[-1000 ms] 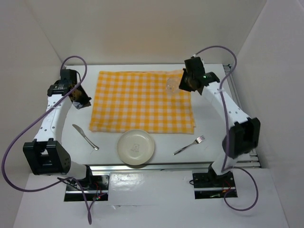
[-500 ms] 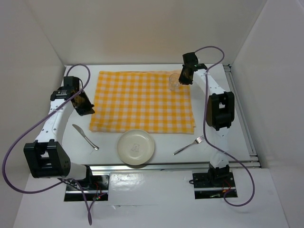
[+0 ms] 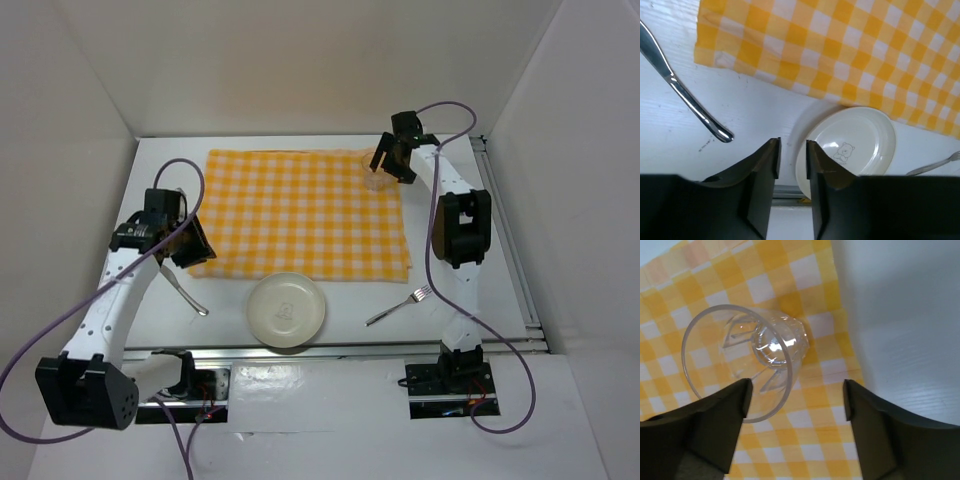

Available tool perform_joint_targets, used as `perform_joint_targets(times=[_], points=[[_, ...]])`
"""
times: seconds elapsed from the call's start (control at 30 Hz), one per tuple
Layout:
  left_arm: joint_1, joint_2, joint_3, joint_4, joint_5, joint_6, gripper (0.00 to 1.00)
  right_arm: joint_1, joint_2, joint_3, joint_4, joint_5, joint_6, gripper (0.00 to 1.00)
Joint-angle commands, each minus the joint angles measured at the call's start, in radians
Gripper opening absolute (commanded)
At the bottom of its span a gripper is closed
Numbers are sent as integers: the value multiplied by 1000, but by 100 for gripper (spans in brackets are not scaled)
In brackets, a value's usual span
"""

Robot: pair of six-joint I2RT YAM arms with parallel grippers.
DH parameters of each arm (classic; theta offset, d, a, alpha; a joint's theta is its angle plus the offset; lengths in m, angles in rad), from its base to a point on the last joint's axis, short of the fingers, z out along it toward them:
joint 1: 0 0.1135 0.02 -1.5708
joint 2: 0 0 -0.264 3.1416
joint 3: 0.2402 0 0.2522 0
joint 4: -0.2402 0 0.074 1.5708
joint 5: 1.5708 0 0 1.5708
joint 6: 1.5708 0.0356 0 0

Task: Set the dinner table for one person

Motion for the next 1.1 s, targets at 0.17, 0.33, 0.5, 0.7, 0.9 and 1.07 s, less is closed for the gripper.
perform_joint_targets(times=[0.17, 0.33, 0.5, 0.7, 0.9, 1.07], points=[[-130, -81, -107, -13, 34, -69, 62, -5, -123, 69, 29, -73, 16, 100], [-205, -101, -218, 19, 34, -224, 63, -5, -314, 5, 42, -41, -60, 100], [-309, -148, -336, 114, 45, -318, 66, -5, -589, -212, 81, -41, -79, 100], [-429, -70, -454, 261, 1, -382, 66, -14, -790, -431, 81, -72, -68, 100], [-475, 11, -463, 287, -95, -441, 54, -14, -888, -535, 49, -62, -68, 100], [-475, 57, -512, 358, -105, -458, 40, -14, -922, -568, 27, -72, -68, 100]])
